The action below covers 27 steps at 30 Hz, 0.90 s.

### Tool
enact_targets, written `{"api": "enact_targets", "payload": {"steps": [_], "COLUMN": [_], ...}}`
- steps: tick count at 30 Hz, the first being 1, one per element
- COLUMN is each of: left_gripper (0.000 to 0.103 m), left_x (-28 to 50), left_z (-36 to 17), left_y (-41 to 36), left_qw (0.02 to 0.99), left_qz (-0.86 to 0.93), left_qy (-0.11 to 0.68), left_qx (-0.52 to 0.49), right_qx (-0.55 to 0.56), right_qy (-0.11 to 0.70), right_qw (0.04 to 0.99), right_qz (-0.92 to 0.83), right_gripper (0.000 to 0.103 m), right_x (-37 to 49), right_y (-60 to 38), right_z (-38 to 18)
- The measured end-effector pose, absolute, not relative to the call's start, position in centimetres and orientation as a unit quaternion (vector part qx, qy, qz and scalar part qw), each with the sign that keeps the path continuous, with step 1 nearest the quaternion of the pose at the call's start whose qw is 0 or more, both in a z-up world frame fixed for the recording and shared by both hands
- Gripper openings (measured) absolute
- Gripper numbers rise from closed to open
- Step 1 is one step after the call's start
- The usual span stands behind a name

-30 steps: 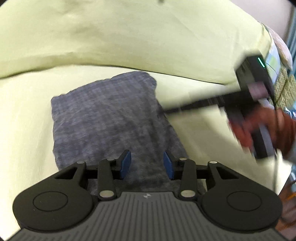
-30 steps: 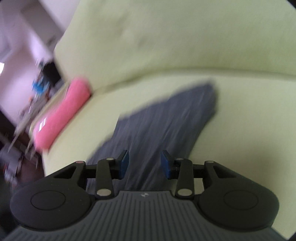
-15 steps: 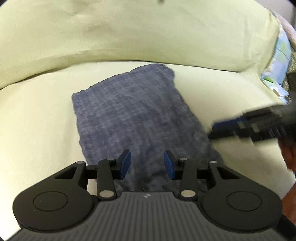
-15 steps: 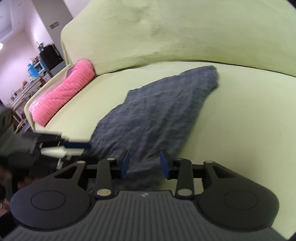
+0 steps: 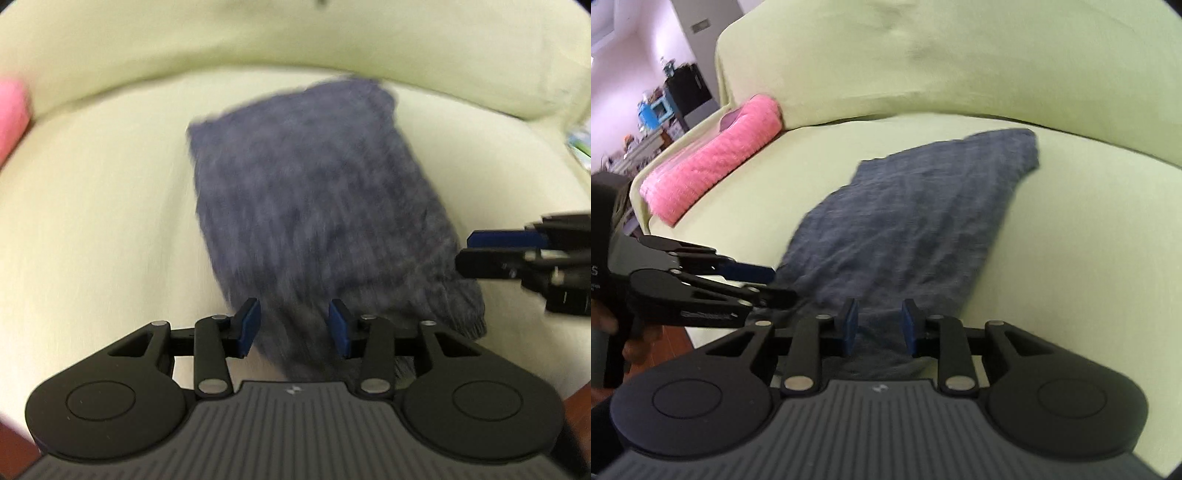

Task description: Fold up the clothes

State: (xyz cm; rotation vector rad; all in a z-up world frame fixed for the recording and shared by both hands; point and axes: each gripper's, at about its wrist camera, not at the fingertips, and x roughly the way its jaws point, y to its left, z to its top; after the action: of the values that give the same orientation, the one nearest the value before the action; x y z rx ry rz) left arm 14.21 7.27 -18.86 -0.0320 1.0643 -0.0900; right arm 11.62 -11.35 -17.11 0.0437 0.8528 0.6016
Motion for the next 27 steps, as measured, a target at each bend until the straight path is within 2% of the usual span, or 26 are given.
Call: {"api": "enact_targets", "payload": {"steps": [2,5,9,14,24,27], "left_gripper": [0.051,0.051,0.05,0.05,0.05,0.052], "left_x": [13.4,12.4,12.4,16.7,28.1,30.9], "left_z": [-20.3,-19.3,-16.5,-14.0,-17.6,-20.2], "left_y": [6.7,7.9,9.5,9.6,7.7,7.7], "left_qw": [0.854,0.855,0.873,0.9,0.914,0.907], "left_qz": [-0.009,-0.008,-0.01,-0.005,-0.01,0.002], "left_qy": [0.52,0.518,0.485,0.43,0.405,0.421], "left_qx": [0.007,-0.033,-0.055,-0.07,-0.033,-0.005], "right_qx": [0.013,0.004,0.024,0.02,-0.051,-0.058], "right_qy": [0.425,0.436,0.425,0.371,0.336,0.356], "right_qw": [0.861,0.864,0.868,0.893,0.908,0.901], "right_qz": [0.278,0.252,0.256,0.252,0.247,0.242], "right_gripper": [0.02,0.02,0.02,0.02,0.02,0.02], "right_x": [11.0,9.3,9.5,14.4,28.4,31.4], "right_y": [-10.7,-10.4,-11.6,-12.4,-10.2,-10.6], "right_z": [-18.2,-19.7,-17.4,-14.7,-17.1,-18.8]}}
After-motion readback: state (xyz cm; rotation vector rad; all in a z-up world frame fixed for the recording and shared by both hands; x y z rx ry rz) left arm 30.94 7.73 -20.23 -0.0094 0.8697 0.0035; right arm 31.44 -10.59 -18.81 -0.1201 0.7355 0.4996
